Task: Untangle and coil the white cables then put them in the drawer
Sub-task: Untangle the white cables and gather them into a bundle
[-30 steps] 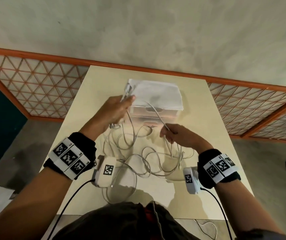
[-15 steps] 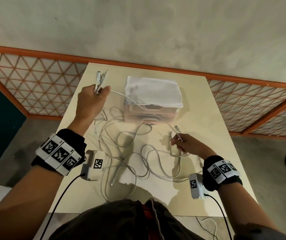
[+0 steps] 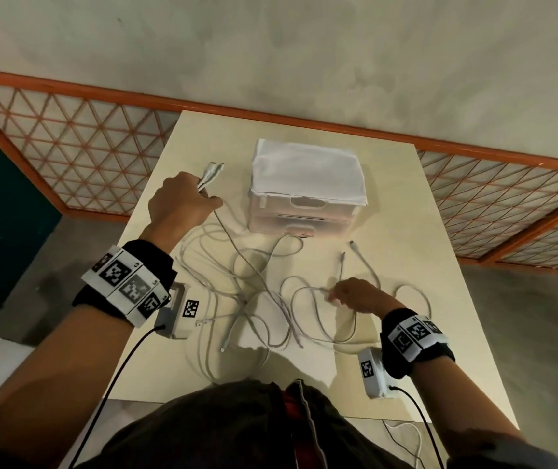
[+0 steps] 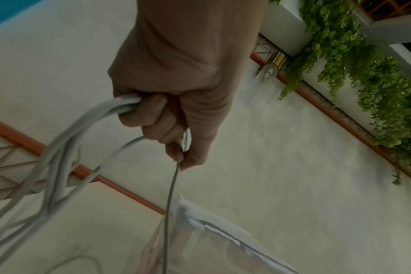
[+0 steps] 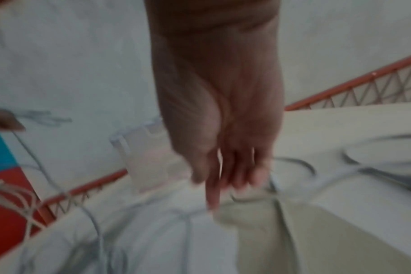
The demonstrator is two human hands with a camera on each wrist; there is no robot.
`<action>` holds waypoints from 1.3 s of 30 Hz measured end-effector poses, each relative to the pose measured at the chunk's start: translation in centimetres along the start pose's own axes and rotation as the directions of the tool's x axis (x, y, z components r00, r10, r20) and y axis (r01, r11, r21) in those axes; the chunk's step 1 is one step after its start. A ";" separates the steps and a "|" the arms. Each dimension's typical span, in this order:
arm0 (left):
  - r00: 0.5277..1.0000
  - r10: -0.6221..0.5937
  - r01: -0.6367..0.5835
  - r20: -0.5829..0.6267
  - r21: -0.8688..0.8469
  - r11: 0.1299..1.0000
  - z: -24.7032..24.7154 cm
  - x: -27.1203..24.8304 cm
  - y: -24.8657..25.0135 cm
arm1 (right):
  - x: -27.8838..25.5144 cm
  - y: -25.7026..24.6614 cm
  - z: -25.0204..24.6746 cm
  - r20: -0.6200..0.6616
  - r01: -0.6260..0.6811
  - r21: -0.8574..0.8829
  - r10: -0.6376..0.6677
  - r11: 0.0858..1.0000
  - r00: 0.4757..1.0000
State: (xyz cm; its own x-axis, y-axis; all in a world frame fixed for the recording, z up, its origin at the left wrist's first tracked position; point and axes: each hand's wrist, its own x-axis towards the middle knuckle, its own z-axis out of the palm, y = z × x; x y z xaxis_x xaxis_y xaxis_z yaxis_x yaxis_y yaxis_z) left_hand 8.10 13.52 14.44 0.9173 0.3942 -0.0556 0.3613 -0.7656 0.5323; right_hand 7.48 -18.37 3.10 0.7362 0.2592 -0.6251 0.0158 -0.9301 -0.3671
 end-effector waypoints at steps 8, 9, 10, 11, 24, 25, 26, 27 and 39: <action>0.999 -0.032 0.032 0.026 0.001 0.999 -0.1 -0.4 -0.5 | 1.8 3.3 3.1 -0.357 -0.048 -0.073 0.019 0.996 0.934; 0.999 -0.033 0.033 0.029 0.006 0.999 0.0 -0.5 -0.6 | 1.5 3.1 3.1 -0.369 -0.059 -0.009 0.052 0.998 0.928; 0.999 -0.030 0.030 0.036 0.010 1.000 0.2 -0.6 -0.6 | 1.3 2.9 3.1 -0.373 -0.075 0.042 0.086 0.996 0.924; 0.999 -0.028 0.028 0.046 0.015 1.000 0.3 -0.6 -0.6 | 1.2 2.6 3.2 -0.380 -0.081 0.066 0.100 0.995 0.920; 0.967 -0.018 -0.038 0.256 0.213 0.976 1.9 -1.6 0.6 | -1.5 0.7 -1.9 -0.362 0.101 0.440 0.074 0.892 0.929; 0.963 -0.012 -0.046 0.270 0.208 0.977 2.2 -1.6 0.5 | -2.4 -0.1 -2.8 -0.374 0.158 0.460 0.030 0.874 0.927; 0.960 0.002 -0.054 0.280 0.176 0.983 2.5 -1.6 0.5 | -3.2 -0.9 -3.5 -0.381 0.217 0.480 -0.021 0.850 0.925; 0.956 0.039 -0.073 0.290 0.110 0.991 2.7 -1.6 0.6 | -4.0 -2.0 -4.2 -0.387 0.275 0.505 -0.070 0.818 0.919; 0.864 0.271 0.164 0.424 -0.747 0.645 3.9 -3.5 4.5 | -4.8 -13.2 -1.6 -0.564 0.637 0.359 -0.385 0.682 0.730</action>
State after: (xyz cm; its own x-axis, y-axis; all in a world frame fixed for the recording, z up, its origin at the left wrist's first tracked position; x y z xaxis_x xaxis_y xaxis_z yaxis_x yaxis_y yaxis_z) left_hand 7.16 6.76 13.73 0.9617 -0.0823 -0.2616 0.2582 -0.0496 0.9648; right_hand 4.81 -7.80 12.08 0.9132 0.4009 0.0732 0.2367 -0.3756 -0.8960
